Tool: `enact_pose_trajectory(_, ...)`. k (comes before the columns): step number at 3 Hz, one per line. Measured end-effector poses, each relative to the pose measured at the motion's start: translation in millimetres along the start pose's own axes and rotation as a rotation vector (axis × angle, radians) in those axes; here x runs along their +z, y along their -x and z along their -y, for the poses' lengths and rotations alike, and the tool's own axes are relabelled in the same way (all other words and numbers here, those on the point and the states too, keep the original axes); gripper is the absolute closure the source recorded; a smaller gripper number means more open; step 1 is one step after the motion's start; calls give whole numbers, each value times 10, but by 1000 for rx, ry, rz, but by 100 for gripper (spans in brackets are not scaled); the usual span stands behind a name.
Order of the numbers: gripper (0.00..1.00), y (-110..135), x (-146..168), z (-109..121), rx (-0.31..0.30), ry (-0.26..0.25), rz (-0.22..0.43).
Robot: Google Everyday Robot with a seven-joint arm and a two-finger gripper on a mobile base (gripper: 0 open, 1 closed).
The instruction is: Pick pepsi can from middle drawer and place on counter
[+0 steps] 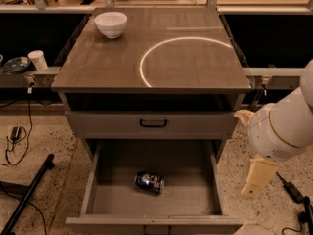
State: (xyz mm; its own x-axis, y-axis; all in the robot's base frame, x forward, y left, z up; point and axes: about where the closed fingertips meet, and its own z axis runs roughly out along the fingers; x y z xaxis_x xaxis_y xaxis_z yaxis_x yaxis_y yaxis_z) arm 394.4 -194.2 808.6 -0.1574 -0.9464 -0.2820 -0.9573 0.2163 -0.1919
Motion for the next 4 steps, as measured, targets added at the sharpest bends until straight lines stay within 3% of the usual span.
enact_pose_trajectory(1,0,12,-46,-17,-13,-18,4)
enact_pose_trajectory(4,0,-16,717,-382,-33,68,72)
